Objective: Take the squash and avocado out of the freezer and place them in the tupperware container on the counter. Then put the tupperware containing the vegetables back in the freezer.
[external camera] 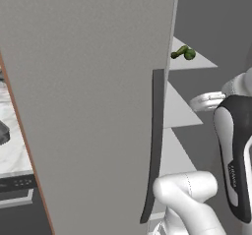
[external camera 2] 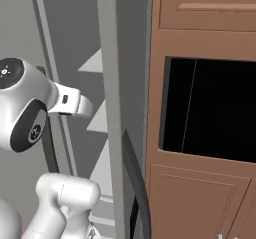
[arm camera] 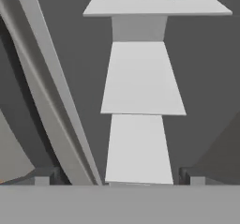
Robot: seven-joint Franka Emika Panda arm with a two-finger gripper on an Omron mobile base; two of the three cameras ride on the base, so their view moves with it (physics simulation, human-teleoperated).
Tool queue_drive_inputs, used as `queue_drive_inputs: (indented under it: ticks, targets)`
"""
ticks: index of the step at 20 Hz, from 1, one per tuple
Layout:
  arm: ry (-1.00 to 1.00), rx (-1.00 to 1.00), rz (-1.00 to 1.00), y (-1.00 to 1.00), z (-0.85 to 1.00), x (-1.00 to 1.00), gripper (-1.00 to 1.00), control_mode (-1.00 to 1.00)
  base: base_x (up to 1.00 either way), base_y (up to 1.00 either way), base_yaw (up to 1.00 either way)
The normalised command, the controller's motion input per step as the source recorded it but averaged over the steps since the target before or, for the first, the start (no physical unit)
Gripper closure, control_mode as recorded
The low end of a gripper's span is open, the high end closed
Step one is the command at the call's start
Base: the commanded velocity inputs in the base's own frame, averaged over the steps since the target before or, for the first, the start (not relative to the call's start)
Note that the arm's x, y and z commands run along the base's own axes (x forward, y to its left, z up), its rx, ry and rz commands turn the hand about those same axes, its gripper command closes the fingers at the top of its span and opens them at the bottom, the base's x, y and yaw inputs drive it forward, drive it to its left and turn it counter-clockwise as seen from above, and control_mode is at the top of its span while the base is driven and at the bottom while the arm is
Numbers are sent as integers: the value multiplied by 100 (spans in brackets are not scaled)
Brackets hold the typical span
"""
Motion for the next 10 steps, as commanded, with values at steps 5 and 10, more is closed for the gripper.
queue_drive_inputs:
  ticks: [5,10]
  targets:
    - [-32,0,0,-16,52,-20,-100,-100,0,0,0]
    - [-9,0,0,-31,34,9,-100,-100,0,0,0]
